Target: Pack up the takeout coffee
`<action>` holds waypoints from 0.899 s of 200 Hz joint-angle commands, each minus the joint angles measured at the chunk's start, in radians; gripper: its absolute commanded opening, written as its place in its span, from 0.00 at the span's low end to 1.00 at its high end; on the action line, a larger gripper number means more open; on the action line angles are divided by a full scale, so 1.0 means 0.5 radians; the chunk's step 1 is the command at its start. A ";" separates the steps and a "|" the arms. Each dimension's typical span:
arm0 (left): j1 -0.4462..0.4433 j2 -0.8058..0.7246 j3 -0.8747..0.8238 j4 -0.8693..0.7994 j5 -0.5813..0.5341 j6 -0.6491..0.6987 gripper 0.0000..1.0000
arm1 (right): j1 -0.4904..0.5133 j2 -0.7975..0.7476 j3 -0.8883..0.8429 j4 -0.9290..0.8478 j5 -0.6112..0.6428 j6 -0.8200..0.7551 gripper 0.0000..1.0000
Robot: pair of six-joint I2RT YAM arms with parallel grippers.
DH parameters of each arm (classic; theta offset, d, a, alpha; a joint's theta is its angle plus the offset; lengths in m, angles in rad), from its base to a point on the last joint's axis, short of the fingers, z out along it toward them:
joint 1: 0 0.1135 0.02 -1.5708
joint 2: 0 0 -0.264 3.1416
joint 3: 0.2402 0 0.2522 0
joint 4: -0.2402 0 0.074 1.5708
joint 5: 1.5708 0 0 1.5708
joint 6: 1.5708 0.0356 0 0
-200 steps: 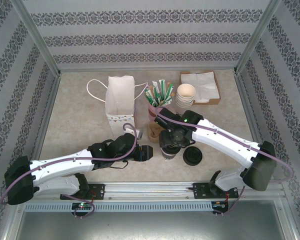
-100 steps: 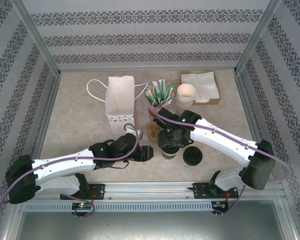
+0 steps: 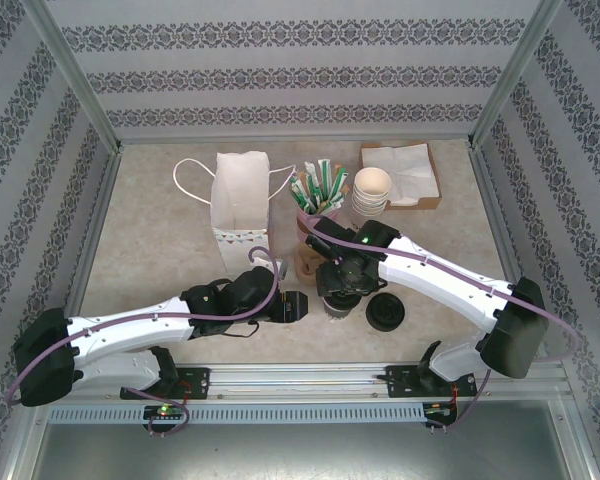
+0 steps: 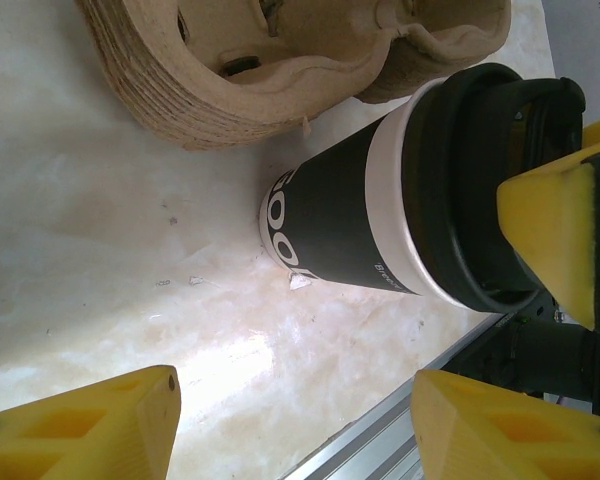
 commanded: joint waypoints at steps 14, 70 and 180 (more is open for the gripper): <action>-0.029 0.026 0.000 0.106 0.021 -0.045 0.63 | 0.026 -0.021 0.027 -0.035 0.024 -0.018 0.80; -0.029 0.021 -0.008 0.114 0.017 -0.057 0.63 | 0.026 0.030 0.083 -0.034 0.038 -0.032 0.80; -0.029 0.131 0.012 0.330 0.124 -0.147 0.63 | -0.002 -0.278 0.018 0.107 0.164 0.086 0.82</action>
